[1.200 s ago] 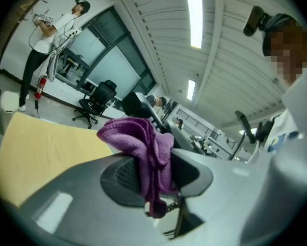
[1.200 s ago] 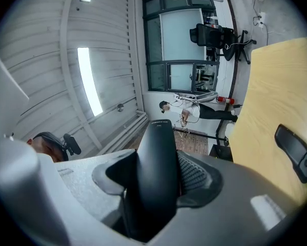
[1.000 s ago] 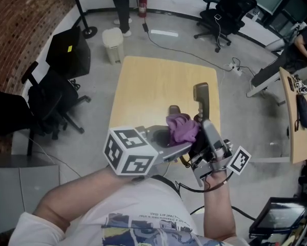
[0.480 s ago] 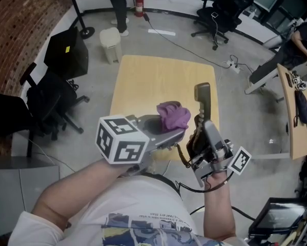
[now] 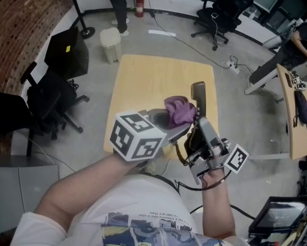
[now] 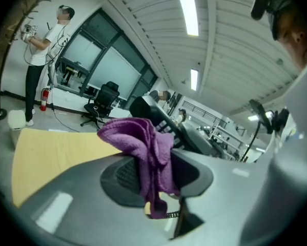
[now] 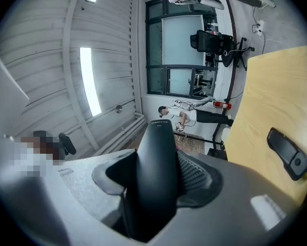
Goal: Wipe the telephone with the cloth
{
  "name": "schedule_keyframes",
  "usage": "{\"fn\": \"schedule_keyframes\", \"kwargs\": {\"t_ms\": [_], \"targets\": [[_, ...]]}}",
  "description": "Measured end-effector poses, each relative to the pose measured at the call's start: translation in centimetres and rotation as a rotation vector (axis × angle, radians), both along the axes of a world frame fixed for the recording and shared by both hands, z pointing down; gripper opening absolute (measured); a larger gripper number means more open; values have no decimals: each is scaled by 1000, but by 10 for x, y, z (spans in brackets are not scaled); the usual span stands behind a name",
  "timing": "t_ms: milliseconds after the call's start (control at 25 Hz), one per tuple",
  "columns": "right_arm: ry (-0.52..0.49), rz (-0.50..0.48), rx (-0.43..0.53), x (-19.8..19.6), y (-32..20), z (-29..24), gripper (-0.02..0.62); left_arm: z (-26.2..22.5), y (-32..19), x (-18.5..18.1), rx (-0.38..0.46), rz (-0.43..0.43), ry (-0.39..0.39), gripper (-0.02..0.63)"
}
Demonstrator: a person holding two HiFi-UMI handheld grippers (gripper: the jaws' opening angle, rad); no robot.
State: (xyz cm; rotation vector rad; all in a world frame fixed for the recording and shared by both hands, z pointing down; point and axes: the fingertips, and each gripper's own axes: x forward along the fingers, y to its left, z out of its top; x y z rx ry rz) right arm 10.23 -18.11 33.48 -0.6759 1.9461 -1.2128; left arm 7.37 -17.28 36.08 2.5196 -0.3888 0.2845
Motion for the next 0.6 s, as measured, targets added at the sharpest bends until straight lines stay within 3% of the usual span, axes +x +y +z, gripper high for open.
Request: {"fn": "schedule_keyframes", "kwargs": {"t_ms": [280, 600], "targets": [[25, 19, -21, 8, -7, 10, 242, 16, 26, 7, 7, 51, -67, 149], [42, 30, -32, 15, -16, 16, 242, 27, 56, 5, -8, 146, -79, 149]]}}
